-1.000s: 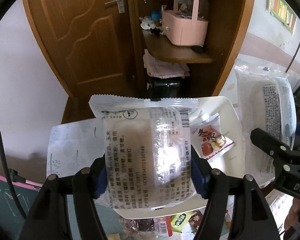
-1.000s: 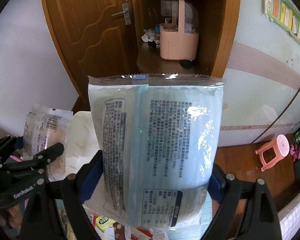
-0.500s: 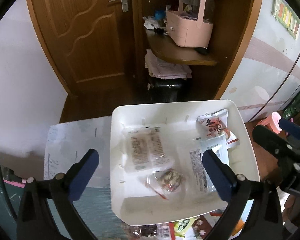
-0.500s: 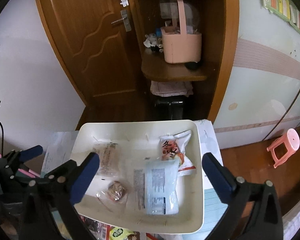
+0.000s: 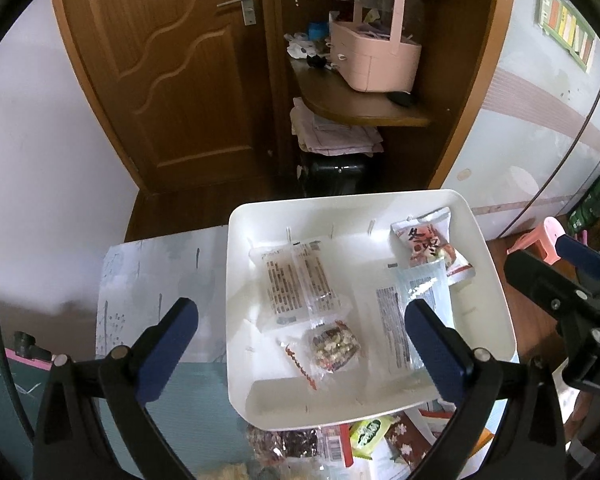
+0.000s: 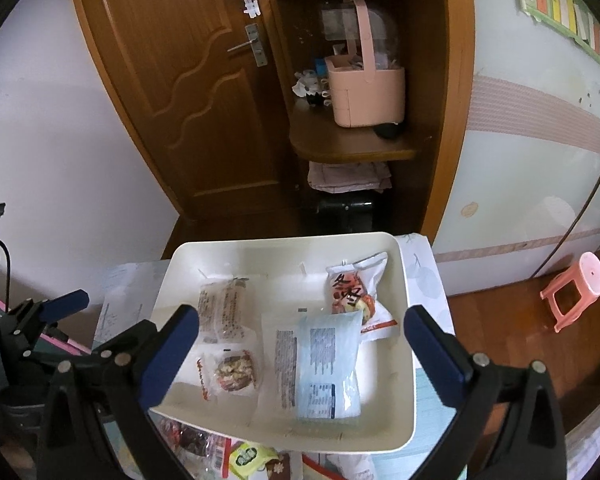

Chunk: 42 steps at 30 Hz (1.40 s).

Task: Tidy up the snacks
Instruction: 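Move both tools back from the tray toward the remaining snacks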

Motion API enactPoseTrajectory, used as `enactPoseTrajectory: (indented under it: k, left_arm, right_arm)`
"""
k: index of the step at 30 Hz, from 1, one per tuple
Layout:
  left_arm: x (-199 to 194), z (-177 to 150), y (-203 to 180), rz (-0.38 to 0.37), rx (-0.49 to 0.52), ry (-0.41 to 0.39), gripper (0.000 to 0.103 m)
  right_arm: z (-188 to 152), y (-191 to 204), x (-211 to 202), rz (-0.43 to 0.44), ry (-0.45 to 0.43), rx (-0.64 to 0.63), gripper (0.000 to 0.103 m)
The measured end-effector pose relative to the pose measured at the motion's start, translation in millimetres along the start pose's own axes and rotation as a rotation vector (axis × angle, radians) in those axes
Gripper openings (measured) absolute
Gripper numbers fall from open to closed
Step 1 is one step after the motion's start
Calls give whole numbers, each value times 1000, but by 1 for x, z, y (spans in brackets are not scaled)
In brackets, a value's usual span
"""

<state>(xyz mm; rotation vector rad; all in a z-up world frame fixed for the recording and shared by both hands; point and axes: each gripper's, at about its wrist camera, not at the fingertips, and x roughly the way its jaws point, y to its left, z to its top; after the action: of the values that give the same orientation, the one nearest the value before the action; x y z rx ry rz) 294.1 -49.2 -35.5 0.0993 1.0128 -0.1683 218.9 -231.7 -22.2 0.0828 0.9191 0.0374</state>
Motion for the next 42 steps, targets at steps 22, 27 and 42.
enactPoseTrajectory:
  k: [22,27,42]
  left_arm:
    - [-84,-65,-7,-11,-24,-64,103]
    - [-102,-99,-8,15,-36,-97,103]
    - [-68,-257,43,41,-54,154,97]
  right_arm:
    - [-73,-8,-82,-47,-12,-103,102]
    - [-109,5,-90,-17,19,-153,102]
    - [-249,69,-49,154,260,-397,95]
